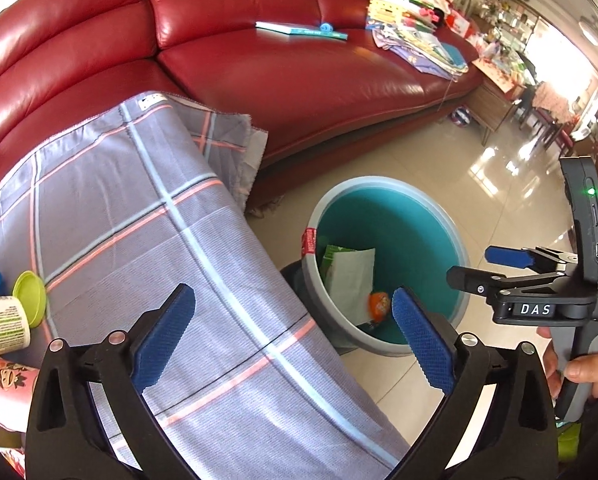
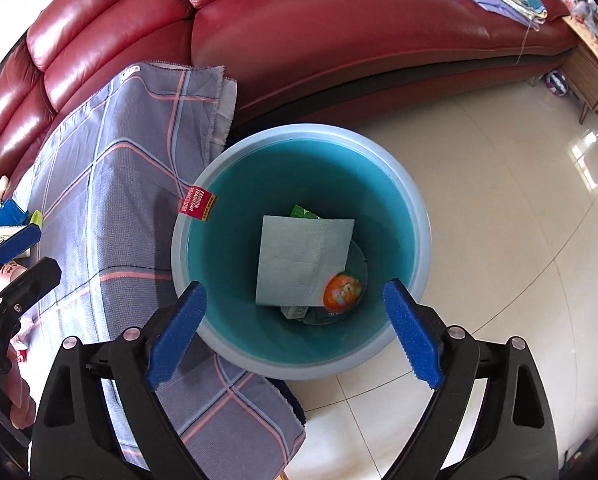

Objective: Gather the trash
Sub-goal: 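Carry the towel and lid over the bucket and open both tools, then move both tools back over the table toward the red snack bag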

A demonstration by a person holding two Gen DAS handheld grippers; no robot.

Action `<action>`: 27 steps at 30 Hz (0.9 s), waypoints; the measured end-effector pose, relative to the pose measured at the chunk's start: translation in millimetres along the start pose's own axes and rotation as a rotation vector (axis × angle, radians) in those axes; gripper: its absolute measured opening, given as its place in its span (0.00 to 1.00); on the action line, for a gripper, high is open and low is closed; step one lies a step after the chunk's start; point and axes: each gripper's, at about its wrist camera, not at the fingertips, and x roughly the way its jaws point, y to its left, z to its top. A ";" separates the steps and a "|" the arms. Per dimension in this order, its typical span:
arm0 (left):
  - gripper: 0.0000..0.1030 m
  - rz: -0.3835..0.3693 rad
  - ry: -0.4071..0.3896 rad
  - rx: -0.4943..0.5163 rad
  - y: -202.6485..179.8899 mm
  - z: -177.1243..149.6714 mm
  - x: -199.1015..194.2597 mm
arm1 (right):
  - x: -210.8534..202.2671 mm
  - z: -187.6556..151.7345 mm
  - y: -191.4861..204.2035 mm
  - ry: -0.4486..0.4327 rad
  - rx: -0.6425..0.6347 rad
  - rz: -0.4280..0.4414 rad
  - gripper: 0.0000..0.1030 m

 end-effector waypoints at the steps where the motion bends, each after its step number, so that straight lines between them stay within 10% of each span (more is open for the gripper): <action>1: 0.96 0.002 -0.002 -0.005 2.6 -1.5 -2.7 | -1.2 0.1 1.7 0.000 0.000 -0.002 0.84; 27: 0.96 0.064 -0.114 -0.119 66.2 -50.0 -100.5 | -55.8 -19.7 101.4 -0.046 -0.152 -0.010 0.84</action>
